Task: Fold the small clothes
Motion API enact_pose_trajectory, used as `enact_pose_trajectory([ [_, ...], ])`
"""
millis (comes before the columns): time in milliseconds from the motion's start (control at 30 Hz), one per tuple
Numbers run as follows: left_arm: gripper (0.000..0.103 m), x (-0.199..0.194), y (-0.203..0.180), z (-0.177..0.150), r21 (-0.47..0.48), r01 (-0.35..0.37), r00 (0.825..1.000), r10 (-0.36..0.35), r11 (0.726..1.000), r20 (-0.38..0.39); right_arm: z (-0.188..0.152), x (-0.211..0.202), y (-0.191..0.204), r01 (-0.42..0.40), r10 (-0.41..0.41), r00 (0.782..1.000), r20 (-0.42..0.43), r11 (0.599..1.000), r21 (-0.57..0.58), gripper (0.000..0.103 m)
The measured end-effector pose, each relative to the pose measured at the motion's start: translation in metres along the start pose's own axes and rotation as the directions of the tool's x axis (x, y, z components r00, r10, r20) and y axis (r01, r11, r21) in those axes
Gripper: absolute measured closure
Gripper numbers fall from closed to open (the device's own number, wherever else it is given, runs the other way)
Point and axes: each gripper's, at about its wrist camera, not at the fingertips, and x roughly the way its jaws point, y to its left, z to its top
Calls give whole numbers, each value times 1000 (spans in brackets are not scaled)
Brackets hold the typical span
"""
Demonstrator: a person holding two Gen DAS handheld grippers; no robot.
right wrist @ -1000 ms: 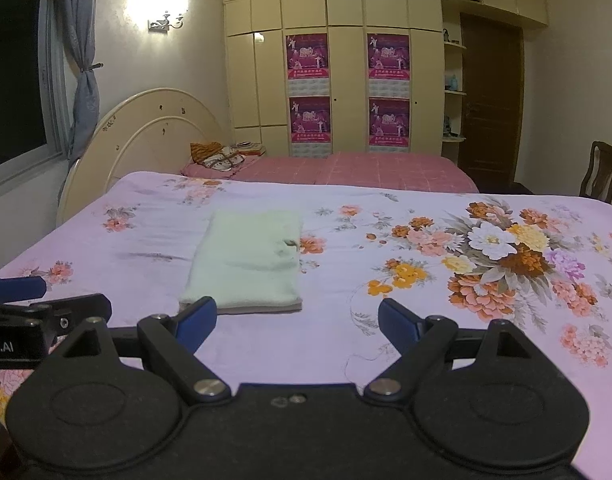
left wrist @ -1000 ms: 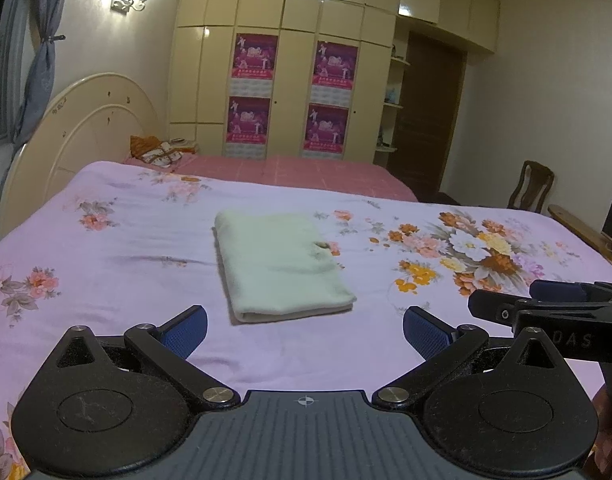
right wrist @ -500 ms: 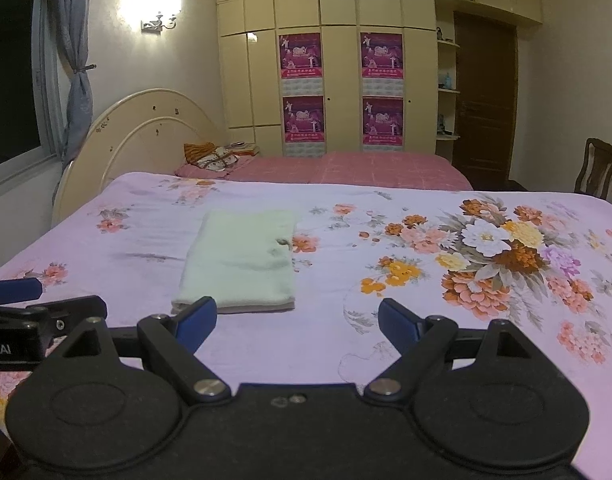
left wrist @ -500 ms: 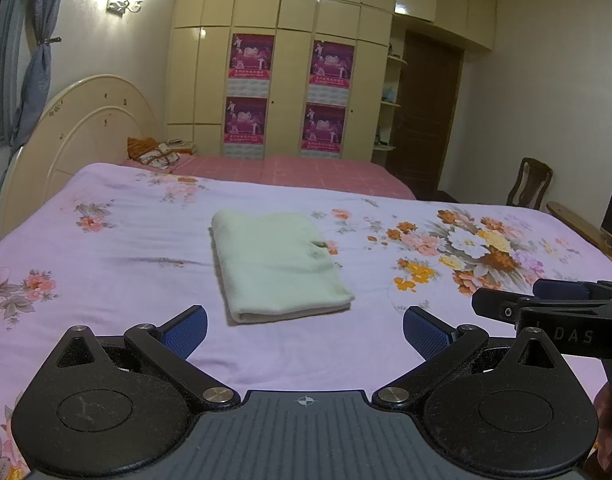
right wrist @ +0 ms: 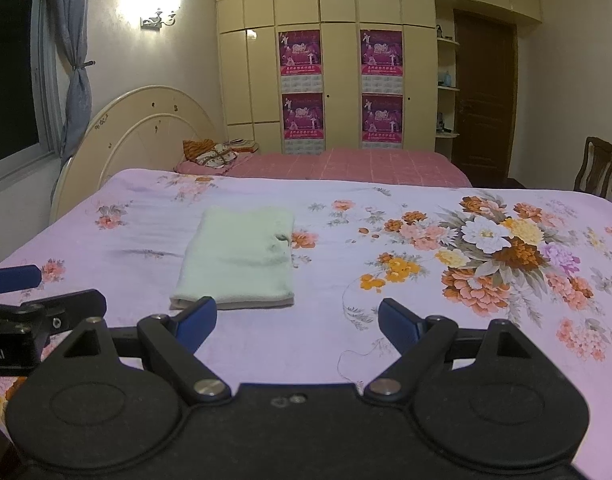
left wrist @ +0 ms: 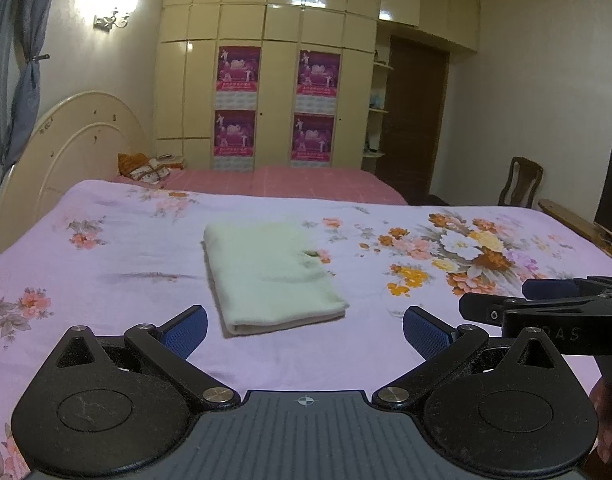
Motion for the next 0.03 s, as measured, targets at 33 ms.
enact_pose_trajectory([
  [33,0,1,0,0,-4,-1,1000,1,1000,-6,0,0,0,0,0,1000,-1,1000,0,16],
])
